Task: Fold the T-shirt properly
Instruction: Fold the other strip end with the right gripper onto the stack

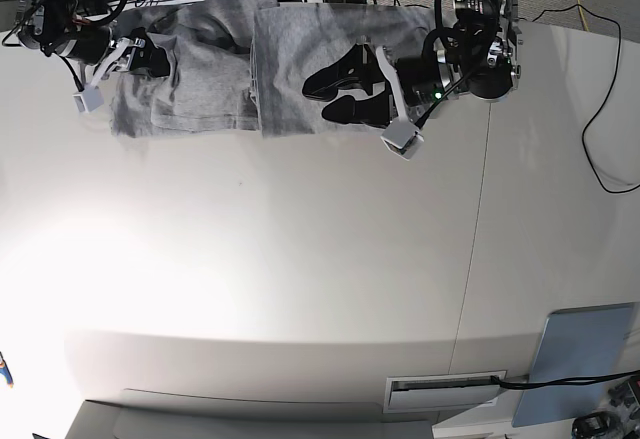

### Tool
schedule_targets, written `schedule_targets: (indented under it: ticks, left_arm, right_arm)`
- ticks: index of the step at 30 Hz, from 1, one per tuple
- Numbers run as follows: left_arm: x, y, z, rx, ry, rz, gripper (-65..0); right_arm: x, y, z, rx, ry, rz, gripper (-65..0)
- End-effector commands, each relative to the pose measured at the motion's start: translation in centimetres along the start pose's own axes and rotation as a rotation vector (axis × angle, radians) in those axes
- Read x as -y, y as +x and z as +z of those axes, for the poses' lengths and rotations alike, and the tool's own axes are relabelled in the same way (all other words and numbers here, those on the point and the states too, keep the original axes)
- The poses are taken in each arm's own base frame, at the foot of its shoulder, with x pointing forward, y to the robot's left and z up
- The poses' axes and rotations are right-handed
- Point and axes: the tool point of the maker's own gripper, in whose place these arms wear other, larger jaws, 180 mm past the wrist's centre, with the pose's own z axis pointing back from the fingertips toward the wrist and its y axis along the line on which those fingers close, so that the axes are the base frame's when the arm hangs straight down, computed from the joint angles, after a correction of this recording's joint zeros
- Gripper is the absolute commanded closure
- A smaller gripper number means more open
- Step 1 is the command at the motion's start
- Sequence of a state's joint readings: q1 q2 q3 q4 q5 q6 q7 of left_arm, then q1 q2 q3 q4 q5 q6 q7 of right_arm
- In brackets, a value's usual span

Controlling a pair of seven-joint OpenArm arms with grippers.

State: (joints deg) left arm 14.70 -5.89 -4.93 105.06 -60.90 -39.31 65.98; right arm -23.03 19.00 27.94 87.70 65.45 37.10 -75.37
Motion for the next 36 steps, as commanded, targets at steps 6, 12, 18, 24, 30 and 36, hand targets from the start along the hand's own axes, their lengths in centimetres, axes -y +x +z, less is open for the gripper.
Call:
schedule_targets:
  ticks: [6,12,18,24,30,36]
  left_arm:
    - [0.6,1.4,0.1,0.052,-0.023,-0.022,-32.8]
    - [-0.2,0.5,0.2,0.004,0.021,-0.037,-32.8]
    - [-2.3,-1.5,0.4,-0.065,0.142,-0.039,-32.8]
    - [-4.1,-3.7,0.7,-0.058,0.242,0.011,-32.8]
    - [-3.3,-5.1,-0.3,-0.093,0.201,0.023,-32.8]
    - [-3.0,-8.0,-1.8,-0.204,0.19,0.007,-32.8]
  right_arm:
    - [1.0,-1.1,0.3,-0.067,-0.048,0.052,-1.0]
    - [3.9,2.7,2.8,0.043,-0.18,0.1,0.0]
    - [5.3,7.9,8.5,0.187,-0.294,0.168,0.0]
    - [-1.3,9.4,9.0,0.206,-0.256,0.357,0.0]
    - [-10.4,6.3,5.3,0.152,-0.114,0.544,0.0]
    - [-17.5,1.9,1.4,0.062,0.044,0.637,0.0]
